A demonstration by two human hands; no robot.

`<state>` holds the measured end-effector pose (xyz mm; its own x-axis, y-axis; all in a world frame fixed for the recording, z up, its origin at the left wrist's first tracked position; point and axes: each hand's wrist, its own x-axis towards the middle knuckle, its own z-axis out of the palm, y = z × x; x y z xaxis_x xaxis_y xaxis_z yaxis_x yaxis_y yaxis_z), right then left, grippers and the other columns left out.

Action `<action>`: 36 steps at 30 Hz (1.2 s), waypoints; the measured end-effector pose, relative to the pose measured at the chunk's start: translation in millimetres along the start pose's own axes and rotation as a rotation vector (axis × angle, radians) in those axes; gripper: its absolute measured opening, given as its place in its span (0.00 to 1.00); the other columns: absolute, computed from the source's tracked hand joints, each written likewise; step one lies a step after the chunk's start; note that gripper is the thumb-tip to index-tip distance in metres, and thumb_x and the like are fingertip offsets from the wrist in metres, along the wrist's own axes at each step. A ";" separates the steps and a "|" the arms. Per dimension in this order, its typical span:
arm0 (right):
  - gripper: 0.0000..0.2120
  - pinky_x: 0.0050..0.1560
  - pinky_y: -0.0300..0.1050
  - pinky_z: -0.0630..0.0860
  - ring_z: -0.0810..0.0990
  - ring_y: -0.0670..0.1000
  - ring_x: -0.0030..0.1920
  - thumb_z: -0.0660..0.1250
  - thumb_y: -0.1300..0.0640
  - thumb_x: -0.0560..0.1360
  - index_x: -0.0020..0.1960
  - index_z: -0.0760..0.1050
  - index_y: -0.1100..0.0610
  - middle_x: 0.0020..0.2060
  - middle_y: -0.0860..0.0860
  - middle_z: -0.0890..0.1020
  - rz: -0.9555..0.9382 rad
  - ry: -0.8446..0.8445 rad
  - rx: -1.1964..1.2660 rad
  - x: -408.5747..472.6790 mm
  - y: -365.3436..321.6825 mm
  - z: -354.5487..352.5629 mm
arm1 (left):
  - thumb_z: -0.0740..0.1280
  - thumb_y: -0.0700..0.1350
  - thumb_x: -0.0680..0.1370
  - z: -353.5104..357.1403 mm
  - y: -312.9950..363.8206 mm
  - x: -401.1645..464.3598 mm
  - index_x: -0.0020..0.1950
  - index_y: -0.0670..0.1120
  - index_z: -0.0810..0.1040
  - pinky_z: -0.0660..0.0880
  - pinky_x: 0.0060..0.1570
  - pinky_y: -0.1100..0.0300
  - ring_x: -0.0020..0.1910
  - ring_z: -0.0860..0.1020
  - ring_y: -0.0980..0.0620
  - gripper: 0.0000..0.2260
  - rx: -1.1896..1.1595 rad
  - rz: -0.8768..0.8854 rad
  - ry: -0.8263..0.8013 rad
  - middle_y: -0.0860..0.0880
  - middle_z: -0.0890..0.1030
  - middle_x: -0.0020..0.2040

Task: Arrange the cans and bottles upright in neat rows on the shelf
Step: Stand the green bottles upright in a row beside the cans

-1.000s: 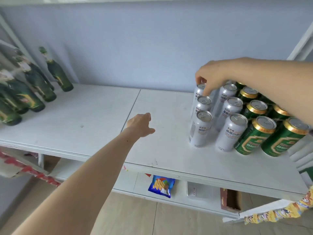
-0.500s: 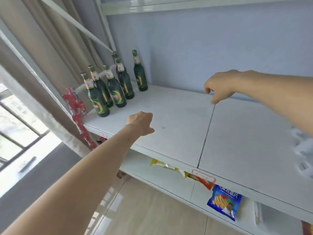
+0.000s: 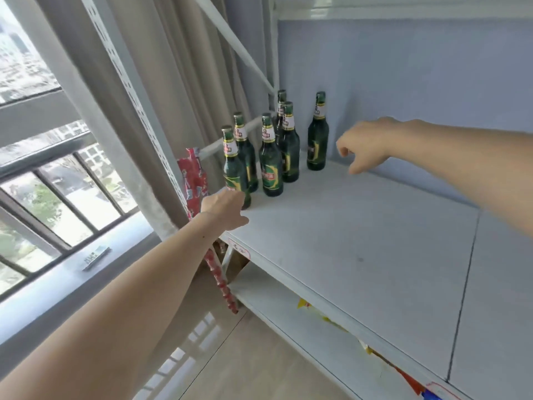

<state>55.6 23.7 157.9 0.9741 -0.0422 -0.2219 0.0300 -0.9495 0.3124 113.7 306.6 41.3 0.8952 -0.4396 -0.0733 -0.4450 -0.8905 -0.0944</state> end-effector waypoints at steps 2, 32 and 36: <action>0.16 0.32 0.38 0.61 0.79 0.57 0.55 0.68 0.51 0.73 0.57 0.75 0.58 0.53 0.55 0.80 -0.040 0.048 0.007 28.1 -9.9 -15.0 | 0.69 0.54 0.76 3.3 -21.3 13.2 0.62 0.47 0.72 0.75 0.40 0.55 0.51 0.78 0.46 0.19 -0.024 -0.040 0.007 0.48 0.79 0.54; 0.20 0.48 0.52 0.78 0.78 0.60 0.49 0.67 0.50 0.77 0.63 0.71 0.62 0.53 0.59 0.75 0.095 0.111 0.200 247.0 -107.5 -67.2 | 0.79 0.59 0.60 79.4 -117.6 174.9 0.64 0.49 0.70 0.78 0.53 0.52 0.57 0.77 0.48 0.37 -0.764 -0.072 -0.087 0.50 0.80 0.57; 0.17 0.43 0.50 0.75 0.78 0.58 0.47 0.66 0.53 0.78 0.62 0.70 0.62 0.50 0.59 0.76 0.104 0.099 0.232 249.7 -109.4 -64.2 | 0.81 0.53 0.61 82.3 -119.1 177.4 0.66 0.48 0.71 0.72 0.48 0.62 0.56 0.77 0.51 0.37 -0.898 -0.081 -0.050 0.50 0.80 0.59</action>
<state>309.9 137.1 127.6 0.9868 -0.1233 -0.1047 -0.1122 -0.9880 0.1062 323.5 344.3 -42.2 0.9114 -0.3848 -0.1456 -0.1758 -0.6842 0.7077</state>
